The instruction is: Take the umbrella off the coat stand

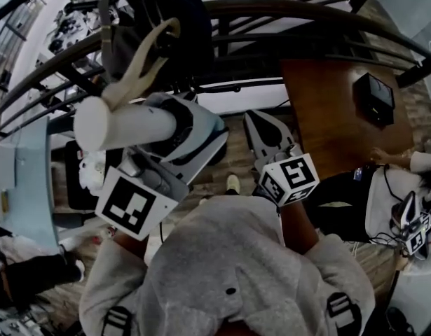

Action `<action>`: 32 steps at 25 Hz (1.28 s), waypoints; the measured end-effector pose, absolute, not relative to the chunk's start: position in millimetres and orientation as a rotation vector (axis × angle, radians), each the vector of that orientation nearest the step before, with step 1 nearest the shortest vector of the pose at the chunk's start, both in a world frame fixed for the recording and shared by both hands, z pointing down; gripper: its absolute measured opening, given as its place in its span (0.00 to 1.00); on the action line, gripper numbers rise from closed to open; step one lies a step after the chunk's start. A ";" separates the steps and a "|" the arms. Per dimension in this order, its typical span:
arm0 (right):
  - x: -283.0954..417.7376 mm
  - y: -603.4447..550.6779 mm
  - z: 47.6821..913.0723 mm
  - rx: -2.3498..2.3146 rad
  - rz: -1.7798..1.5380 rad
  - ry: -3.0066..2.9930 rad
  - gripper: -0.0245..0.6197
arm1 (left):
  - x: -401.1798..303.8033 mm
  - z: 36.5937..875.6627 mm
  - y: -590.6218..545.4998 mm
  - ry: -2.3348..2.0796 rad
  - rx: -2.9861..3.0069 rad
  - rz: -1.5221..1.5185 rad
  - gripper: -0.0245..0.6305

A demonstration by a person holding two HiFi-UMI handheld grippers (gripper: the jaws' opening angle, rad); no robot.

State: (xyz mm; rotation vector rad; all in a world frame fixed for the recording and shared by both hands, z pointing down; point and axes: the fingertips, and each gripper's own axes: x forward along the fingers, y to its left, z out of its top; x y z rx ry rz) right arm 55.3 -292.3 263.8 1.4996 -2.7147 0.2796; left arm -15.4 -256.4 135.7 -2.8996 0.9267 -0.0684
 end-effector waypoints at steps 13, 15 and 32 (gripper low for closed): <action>80.5 -264.0 246.6 1.628 0.280 -2.664 0.05 | 21.6 139.7 -234.8 0.768 -2.918 -0.166 0.47; 84.1 -261.2 246.3 1.656 0.289 -2.649 0.05 | 26.0 142.3 -232.7 0.738 -2.933 -0.179 0.47; 81.0 -241.7 275.0 1.691 0.363 -2.543 0.05 | -15.5 246.3 -238.1 1.073 -2.985 -0.277 0.47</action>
